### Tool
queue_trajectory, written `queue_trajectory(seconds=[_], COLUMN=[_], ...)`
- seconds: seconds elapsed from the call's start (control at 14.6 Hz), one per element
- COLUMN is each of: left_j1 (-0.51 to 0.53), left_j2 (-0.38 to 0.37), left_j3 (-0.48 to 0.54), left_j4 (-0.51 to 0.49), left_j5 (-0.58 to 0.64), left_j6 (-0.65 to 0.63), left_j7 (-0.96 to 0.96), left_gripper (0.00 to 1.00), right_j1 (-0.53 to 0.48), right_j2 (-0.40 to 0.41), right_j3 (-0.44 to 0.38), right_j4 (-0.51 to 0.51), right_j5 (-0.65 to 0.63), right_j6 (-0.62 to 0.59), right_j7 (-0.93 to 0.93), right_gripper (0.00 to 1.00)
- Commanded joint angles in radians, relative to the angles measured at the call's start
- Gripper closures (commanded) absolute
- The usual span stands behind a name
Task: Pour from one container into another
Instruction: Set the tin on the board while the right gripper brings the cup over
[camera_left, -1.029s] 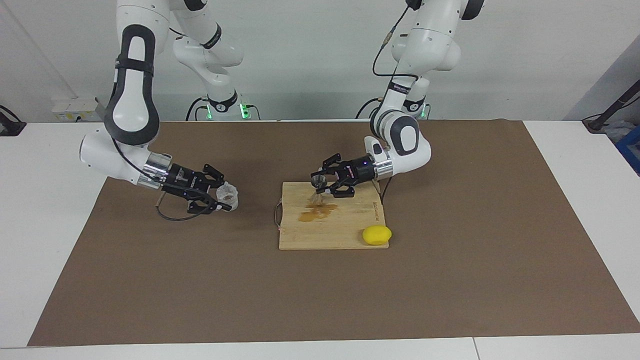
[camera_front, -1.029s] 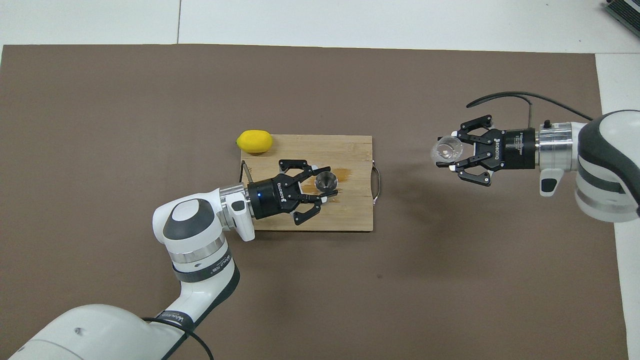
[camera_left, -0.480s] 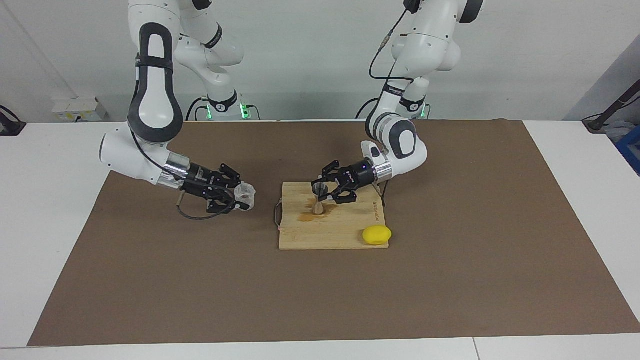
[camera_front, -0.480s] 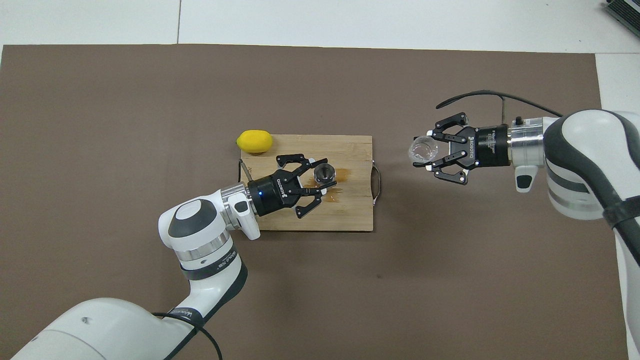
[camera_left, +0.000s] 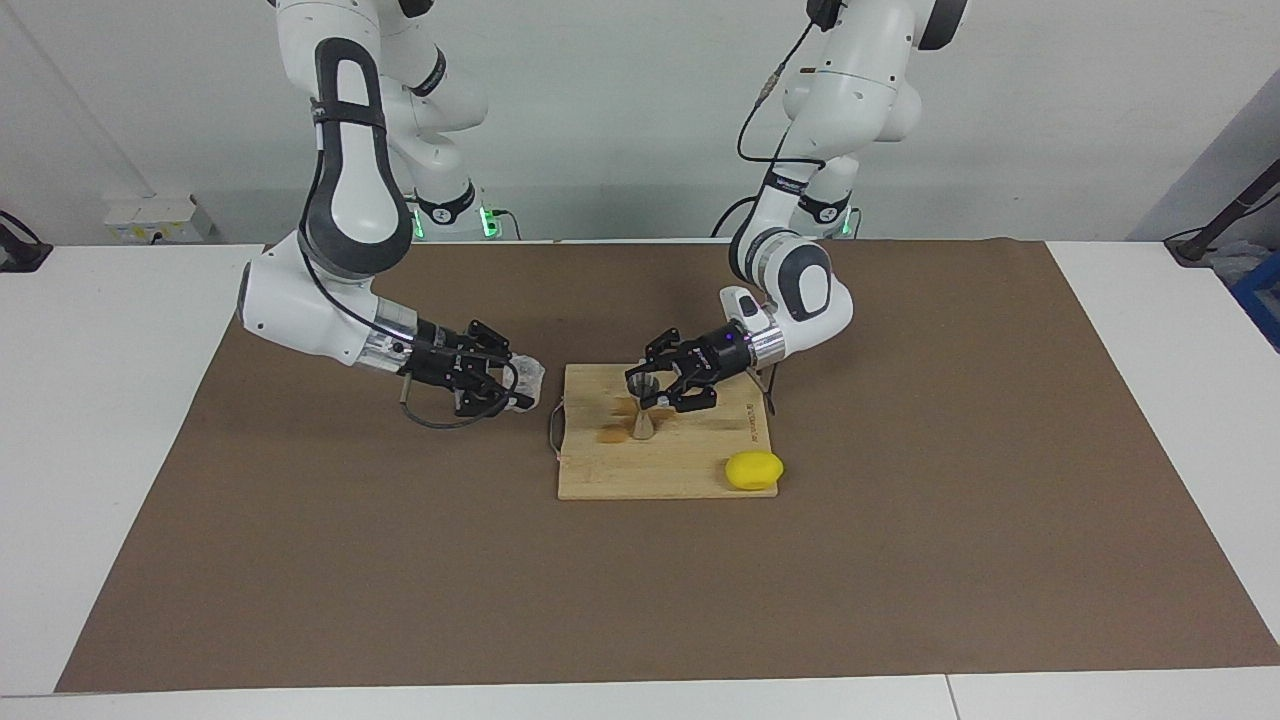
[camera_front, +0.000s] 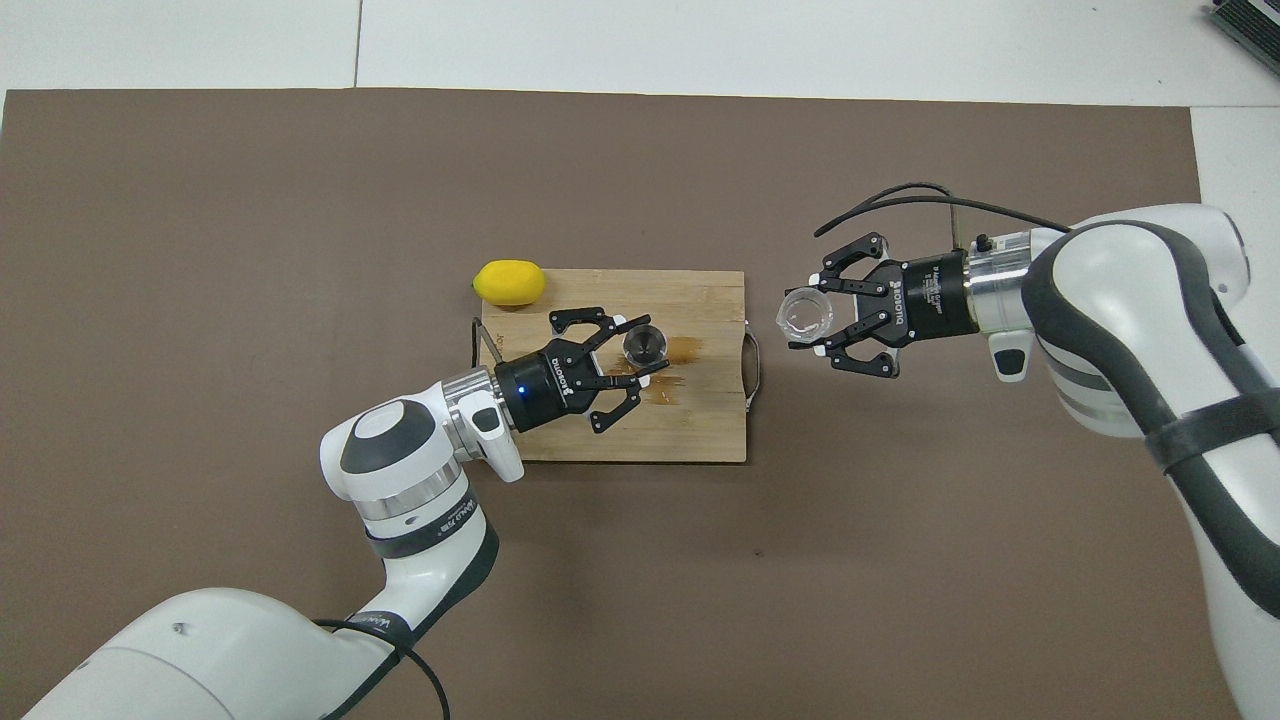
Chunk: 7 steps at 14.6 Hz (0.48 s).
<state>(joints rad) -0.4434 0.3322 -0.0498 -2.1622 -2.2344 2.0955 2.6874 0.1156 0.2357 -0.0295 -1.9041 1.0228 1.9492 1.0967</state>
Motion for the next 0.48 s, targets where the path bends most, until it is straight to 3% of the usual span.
queue_trajectory(seconds=[0.0, 0.14, 0.21, 0.27, 0.34, 0.41], left_j1=[-0.024, -0.024, -0.024, -0.024, -0.024, -0.024], left_j2=[0.008, 0.01, 0.01, 0.01, 0.011, 0.011], left_j3=[0.013, 0.013, 0.013, 0.013, 0.013, 0.013], left_j4=[0.013, 0.013, 0.013, 0.013, 0.012, 0.009], left_j5=[-0.027, -0.025, -0.025, -0.025, -0.025, -0.025], left_j6=[0.024, 0.024, 0.027, 0.035, 0.037, 0.037], left_j7=[0.028, 0.026, 0.026, 0.026, 0.026, 0.026], left_gripper=[0.61, 0.57, 0.48, 0.14, 0.0, 0.0], right_j1=[0.01, 0.03, 0.035, 0.041, 0.047, 0.053], right_j2=[-0.009, -0.009, -0.009, -0.007, -0.006, -0.004], right_j3=[0.002, 0.003, 0.003, 0.003, 0.003, 0.003], right_j4=[0.013, 0.016, 0.017, 0.022, 0.026, 0.028], right_j5=[-0.032, -0.032, -0.032, -0.032, -0.03, -0.03], right_j6=[-0.007, -0.007, -0.006, -0.006, -0.006, -0.004], right_j7=[0.06, 0.069, 0.069, 0.071, 0.074, 0.084], right_gripper=[1.0, 1.0, 1.0, 1.0, 1.0, 1.0])
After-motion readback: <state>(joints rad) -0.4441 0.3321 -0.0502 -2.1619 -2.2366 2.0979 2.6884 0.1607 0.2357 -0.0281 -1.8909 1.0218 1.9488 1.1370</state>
